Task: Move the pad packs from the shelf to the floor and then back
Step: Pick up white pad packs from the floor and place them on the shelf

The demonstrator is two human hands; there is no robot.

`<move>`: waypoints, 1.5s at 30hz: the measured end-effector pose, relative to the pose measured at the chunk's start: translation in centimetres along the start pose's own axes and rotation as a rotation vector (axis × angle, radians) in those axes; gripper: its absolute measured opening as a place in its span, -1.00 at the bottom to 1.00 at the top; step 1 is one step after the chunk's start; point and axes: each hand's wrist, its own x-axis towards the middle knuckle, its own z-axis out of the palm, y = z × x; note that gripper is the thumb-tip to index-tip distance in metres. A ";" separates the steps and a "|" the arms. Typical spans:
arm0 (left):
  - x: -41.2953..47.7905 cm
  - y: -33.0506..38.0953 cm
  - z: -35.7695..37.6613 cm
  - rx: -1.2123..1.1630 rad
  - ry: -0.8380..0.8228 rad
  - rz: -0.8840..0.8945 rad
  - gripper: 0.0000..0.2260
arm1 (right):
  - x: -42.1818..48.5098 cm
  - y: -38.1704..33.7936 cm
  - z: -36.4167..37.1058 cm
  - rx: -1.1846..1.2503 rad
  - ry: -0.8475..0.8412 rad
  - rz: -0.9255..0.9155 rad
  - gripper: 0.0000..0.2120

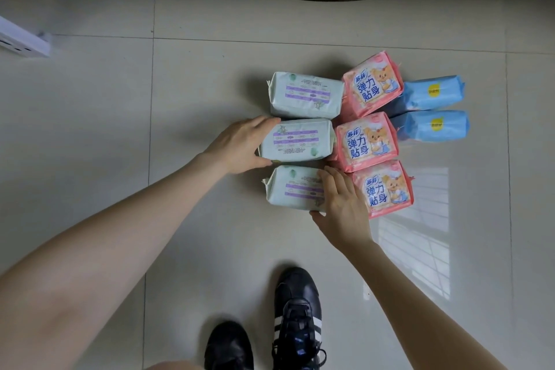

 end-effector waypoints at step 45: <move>-24.6 20.0 -38.7 -0.252 0.223 -0.350 -0.58 | -8.2 -14.2 -44.5 0.533 -0.374 0.132 -0.37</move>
